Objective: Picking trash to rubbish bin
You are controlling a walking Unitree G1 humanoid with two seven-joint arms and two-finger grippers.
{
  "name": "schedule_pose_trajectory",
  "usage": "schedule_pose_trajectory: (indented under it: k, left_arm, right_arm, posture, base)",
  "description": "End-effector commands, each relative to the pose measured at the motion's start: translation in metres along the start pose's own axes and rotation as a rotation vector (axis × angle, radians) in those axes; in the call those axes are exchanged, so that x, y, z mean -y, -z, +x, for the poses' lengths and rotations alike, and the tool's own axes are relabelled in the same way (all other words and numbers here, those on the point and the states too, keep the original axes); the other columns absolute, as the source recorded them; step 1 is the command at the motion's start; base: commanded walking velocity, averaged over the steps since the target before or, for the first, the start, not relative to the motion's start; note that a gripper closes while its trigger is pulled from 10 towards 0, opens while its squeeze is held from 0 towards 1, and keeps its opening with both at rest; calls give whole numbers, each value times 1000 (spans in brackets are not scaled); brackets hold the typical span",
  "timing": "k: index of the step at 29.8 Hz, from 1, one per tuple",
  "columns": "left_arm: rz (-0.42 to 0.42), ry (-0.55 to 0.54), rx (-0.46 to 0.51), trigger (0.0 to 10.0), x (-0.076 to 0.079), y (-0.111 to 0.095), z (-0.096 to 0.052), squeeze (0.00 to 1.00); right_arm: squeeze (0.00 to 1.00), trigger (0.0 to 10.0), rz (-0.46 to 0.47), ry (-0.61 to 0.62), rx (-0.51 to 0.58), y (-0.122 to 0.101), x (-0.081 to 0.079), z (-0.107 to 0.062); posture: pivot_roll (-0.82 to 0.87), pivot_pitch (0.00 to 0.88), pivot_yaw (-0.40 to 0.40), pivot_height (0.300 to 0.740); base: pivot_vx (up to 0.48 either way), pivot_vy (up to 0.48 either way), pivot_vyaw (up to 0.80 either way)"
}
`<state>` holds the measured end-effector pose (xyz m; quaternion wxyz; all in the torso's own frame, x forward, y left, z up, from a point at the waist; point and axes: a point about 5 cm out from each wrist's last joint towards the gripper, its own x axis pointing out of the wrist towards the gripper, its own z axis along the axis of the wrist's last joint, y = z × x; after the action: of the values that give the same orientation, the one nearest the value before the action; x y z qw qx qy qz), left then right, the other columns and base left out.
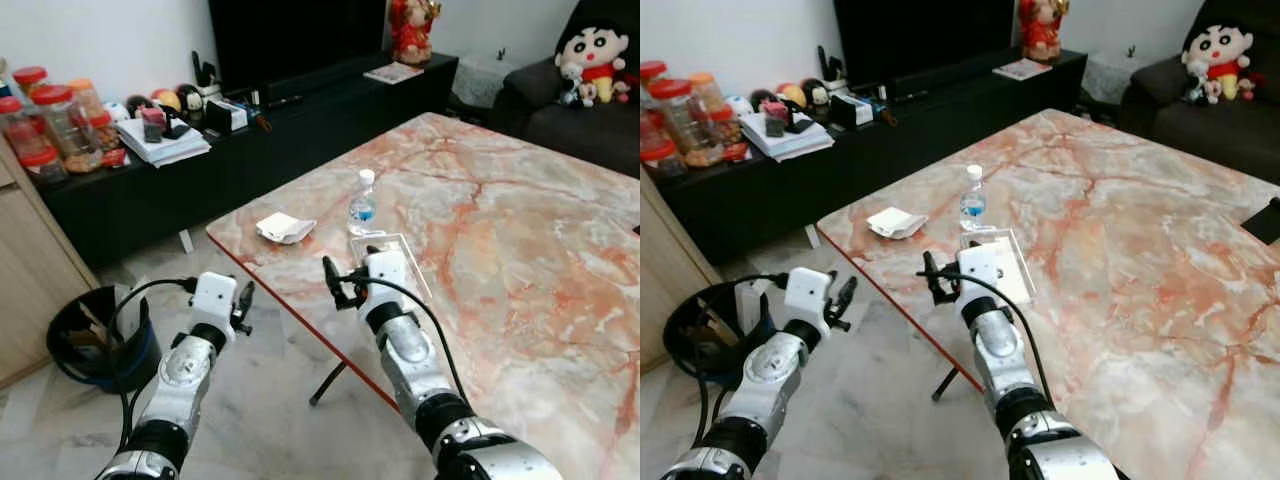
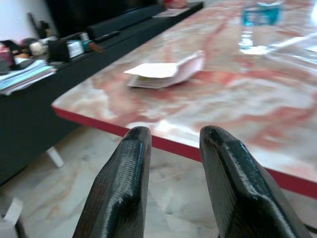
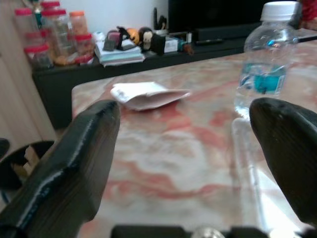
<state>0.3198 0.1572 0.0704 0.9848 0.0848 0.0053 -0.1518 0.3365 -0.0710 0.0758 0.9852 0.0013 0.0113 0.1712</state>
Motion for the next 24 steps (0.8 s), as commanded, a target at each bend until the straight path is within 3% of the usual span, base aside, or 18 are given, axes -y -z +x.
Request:
schedule_pose_trajectory:
  k: [1,6,24]
  left_arm:
    - [14,74,10,10000,9,-7,5,0]
    - [28,120,10,10000,15,-11,7,0]
    - [23,148,19,10000,22,-17,4,0]
  right_arm:
    - [0,10000,-16,3,-22,-2,0,4]
    - [0,10000,-87,-4,-62,-2,-5,8]
    - [0,10000,-64,40,-105,-11,-8,19]
  posture:
    - [-61,0,-3,740]
    - [-61,0,-4,740]
    - [-48,2,-29,740]
  base:
    - [0,0,0]
    - [0,0,0]
    - [0,0,0]
